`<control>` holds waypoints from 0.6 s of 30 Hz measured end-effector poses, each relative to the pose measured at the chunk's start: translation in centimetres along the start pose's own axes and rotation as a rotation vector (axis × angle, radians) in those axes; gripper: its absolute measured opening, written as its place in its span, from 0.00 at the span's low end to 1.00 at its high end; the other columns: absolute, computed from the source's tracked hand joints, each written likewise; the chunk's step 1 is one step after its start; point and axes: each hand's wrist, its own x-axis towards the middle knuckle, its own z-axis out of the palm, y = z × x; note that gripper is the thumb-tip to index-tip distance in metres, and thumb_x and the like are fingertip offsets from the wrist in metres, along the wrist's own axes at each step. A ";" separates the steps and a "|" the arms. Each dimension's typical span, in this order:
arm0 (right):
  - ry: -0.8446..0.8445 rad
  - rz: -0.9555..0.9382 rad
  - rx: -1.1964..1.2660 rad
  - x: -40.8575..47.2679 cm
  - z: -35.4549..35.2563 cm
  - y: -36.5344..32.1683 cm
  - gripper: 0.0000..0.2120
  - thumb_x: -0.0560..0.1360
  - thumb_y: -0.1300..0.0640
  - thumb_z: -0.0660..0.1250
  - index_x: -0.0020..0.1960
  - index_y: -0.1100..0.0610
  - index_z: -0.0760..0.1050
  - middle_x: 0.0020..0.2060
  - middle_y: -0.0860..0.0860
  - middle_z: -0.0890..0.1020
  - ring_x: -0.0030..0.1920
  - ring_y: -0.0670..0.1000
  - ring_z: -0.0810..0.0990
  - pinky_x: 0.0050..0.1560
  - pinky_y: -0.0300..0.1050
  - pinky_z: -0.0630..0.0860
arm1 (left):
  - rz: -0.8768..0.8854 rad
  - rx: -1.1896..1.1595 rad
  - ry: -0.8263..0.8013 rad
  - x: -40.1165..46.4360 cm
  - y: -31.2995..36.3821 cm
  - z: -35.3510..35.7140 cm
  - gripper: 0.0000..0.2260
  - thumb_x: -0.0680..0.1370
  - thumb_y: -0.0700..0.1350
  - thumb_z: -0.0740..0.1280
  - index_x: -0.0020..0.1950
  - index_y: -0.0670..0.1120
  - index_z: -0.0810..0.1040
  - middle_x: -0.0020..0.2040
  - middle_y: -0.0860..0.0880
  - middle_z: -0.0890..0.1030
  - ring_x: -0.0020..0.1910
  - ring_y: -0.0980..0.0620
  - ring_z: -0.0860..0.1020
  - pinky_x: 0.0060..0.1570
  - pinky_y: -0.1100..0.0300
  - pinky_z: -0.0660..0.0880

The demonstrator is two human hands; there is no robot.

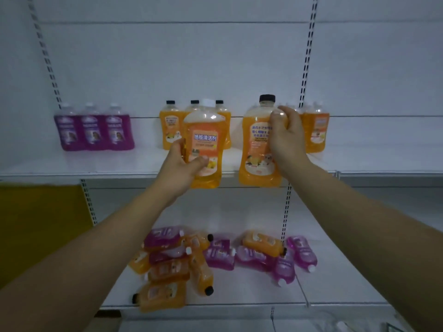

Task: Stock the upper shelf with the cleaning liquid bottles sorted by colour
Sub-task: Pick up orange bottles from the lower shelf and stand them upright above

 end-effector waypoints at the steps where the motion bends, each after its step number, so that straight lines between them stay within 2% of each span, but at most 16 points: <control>1: -0.010 -0.003 0.004 1.0 -0.1 0.2 0.19 0.81 0.46 0.56 0.70 0.49 0.65 0.62 0.50 0.74 0.58 0.49 0.77 0.50 0.43 0.77 | 0.000 0.010 0.007 1.0 0.1 0.4 0.26 0.78 0.46 0.66 0.73 0.48 0.60 0.59 0.54 0.75 0.56 0.54 0.76 0.50 0.61 0.73; 4: -0.051 -0.007 -0.001 4.0 -0.1 1.3 0.19 0.82 0.45 0.54 0.71 0.47 0.63 0.62 0.50 0.73 0.56 0.48 0.76 0.50 0.43 0.77 | -0.018 0.037 0.011 3.8 -0.1 1.5 0.27 0.79 0.46 0.65 0.74 0.48 0.55 0.57 0.55 0.73 0.56 0.54 0.75 0.55 0.58 0.71; 7: -0.109 -0.009 -0.012 6.3 0.4 3.1 0.18 0.83 0.47 0.54 0.72 0.47 0.61 0.57 0.46 0.70 0.47 0.40 0.74 0.40 0.36 0.74 | -0.048 0.097 0.007 6.1 -1.3 2.3 0.29 0.79 0.47 0.64 0.75 0.48 0.53 0.59 0.54 0.72 0.59 0.53 0.73 0.57 0.58 0.70; 8: -0.129 -0.009 -0.010 6.9 0.7 3.7 0.18 0.83 0.47 0.54 0.72 0.47 0.61 0.57 0.45 0.69 0.47 0.39 0.74 0.40 0.35 0.74 | -0.062 0.107 0.013 6.8 -1.8 2.5 0.29 0.79 0.47 0.64 0.75 0.47 0.53 0.60 0.54 0.72 0.59 0.53 0.72 0.57 0.58 0.69; 11: -0.169 0.004 0.011 8.5 1.8 5.9 0.18 0.83 0.48 0.54 0.72 0.46 0.60 0.60 0.46 0.69 0.55 0.45 0.76 0.51 0.43 0.78 | -0.096 0.123 0.057 8.3 -3.1 2.5 0.30 0.79 0.47 0.65 0.75 0.47 0.53 0.61 0.53 0.72 0.58 0.53 0.72 0.57 0.59 0.68; 13: -0.220 0.012 0.024 9.3 3.1 7.0 0.19 0.82 0.47 0.55 0.72 0.44 0.59 0.65 0.48 0.70 0.60 0.50 0.75 0.58 0.50 0.77 | -0.113 0.151 0.071 9.3 -3.9 1.9 0.29 0.78 0.48 0.66 0.74 0.48 0.55 0.61 0.54 0.72 0.58 0.53 0.72 0.57 0.58 0.69; 15: -0.299 -0.001 -0.010 9.9 4.5 7.7 0.24 0.78 0.48 0.62 0.71 0.41 0.58 0.66 0.50 0.68 0.61 0.51 0.75 0.59 0.52 0.77 | -0.125 0.175 0.080 10.0 -4.6 0.9 0.29 0.77 0.49 0.67 0.73 0.49 0.57 0.62 0.53 0.73 0.59 0.52 0.73 0.58 0.56 0.70; 18: -0.460 0.019 -0.052 10.2 6.8 8.1 0.36 0.75 0.59 0.69 0.74 0.39 0.53 0.62 0.47 0.67 0.57 0.49 0.75 0.53 0.47 0.80 | -0.140 0.214 0.109 10.8 -5.4 -1.2 0.28 0.76 0.50 0.68 0.72 0.49 0.60 0.61 0.53 0.74 0.58 0.52 0.74 0.56 0.57 0.70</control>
